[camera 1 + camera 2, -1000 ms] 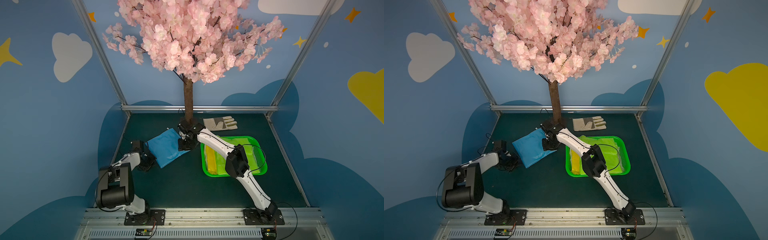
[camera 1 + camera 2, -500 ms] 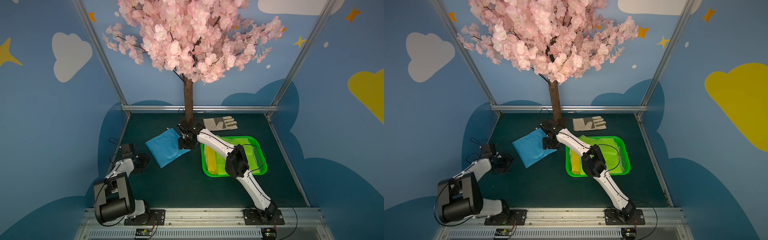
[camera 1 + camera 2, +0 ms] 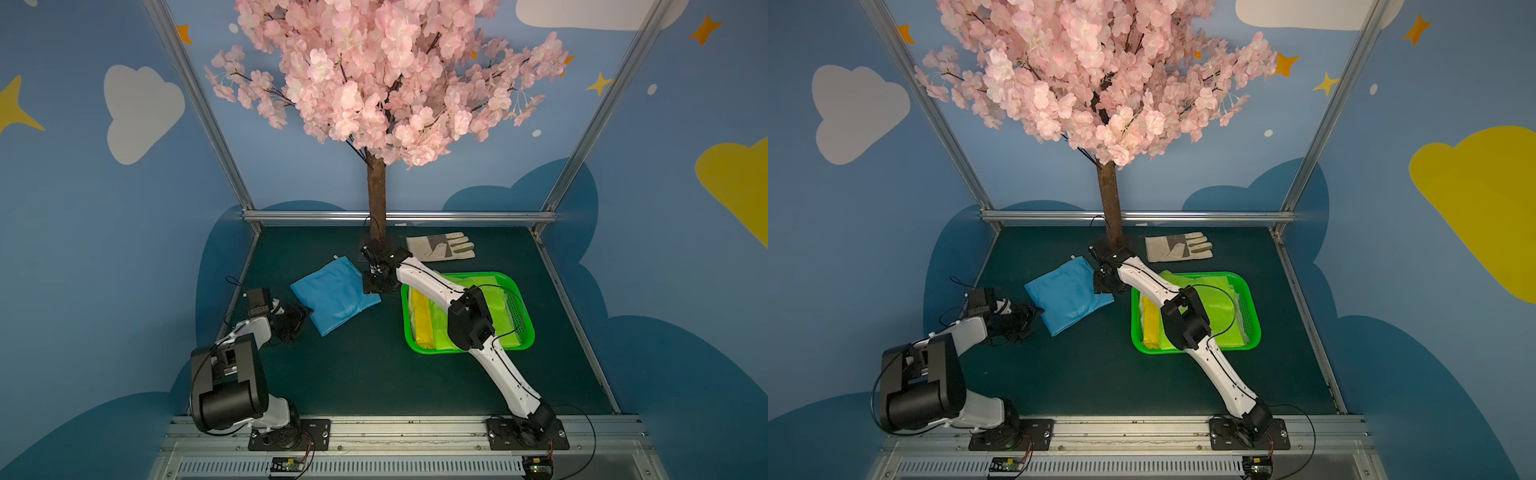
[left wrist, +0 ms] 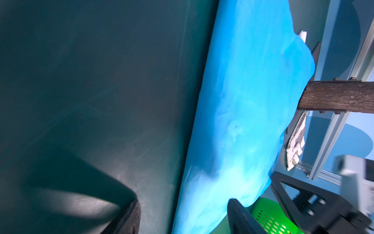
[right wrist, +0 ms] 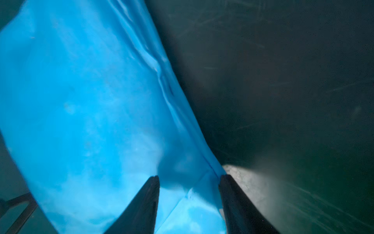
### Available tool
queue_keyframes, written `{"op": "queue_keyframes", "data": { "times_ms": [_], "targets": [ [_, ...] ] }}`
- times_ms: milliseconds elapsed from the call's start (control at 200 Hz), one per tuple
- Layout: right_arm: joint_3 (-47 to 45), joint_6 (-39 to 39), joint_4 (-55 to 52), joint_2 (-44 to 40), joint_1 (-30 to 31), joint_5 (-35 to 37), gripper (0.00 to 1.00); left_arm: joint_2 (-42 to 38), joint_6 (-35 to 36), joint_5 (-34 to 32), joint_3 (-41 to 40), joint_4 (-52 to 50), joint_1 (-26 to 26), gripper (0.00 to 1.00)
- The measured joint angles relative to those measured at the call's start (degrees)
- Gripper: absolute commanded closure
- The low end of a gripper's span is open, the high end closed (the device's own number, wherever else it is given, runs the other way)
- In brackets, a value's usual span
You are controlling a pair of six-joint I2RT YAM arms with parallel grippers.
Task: Put the folded raincoat in the basket
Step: Adjust the raincoat at the center of the board.
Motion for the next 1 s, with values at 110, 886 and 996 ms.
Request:
{"op": "queue_keyframes", "data": {
  "times_ms": [110, 886, 996],
  "targets": [
    [0.3, 0.6, 0.1, 0.5, -0.1, -1.5, 0.72, 0.0, 0.0, -0.1, 0.0, 0.0, 0.0, 0.28],
    [-16.3, 6.1, 2.3, -12.0, 1.7, -9.1, 0.47, -10.3, 1.1, -9.6, 0.0, -6.2, 1.3, 0.28],
    [-13.3, 6.3, 3.8, -9.9, -0.7, -11.4, 0.53, -10.3, 1.3, -9.6, 0.0, -6.0, 1.3, 0.28]
  ]
}}
